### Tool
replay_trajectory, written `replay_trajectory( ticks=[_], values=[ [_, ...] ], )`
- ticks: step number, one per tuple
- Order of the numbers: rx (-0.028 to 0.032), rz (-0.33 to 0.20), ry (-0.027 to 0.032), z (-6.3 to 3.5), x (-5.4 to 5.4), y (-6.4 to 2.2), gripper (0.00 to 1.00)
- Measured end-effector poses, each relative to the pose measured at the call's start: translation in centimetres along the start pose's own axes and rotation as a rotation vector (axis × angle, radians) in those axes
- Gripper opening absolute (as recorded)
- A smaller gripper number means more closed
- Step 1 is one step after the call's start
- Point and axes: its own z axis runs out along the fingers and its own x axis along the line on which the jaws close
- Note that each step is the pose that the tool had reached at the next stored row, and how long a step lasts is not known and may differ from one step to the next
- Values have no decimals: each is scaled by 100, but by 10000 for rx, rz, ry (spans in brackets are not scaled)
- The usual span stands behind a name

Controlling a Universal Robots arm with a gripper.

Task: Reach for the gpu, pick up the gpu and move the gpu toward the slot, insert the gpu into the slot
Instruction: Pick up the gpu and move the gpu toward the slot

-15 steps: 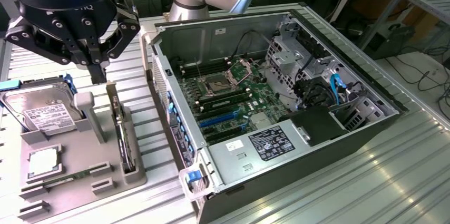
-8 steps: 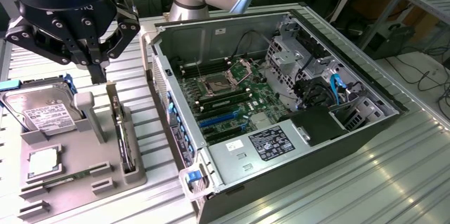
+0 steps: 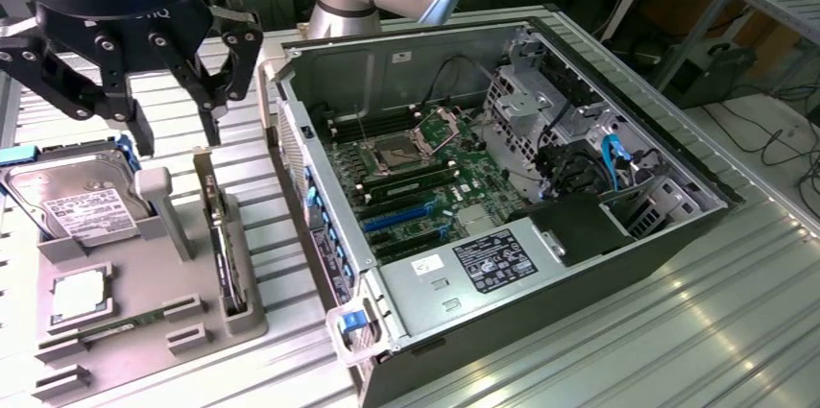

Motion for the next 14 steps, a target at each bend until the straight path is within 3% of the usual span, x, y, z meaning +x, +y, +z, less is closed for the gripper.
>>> replay_trajectory(
  ticks=[1, 4, 14],
  values=[
    [0, 0, 0, 0, 0, 0, 48],
    [0, 0, 0, 0, 0, 0, 66],
    [0, -6, 0, 0, 0, 2, 66]
  ],
)
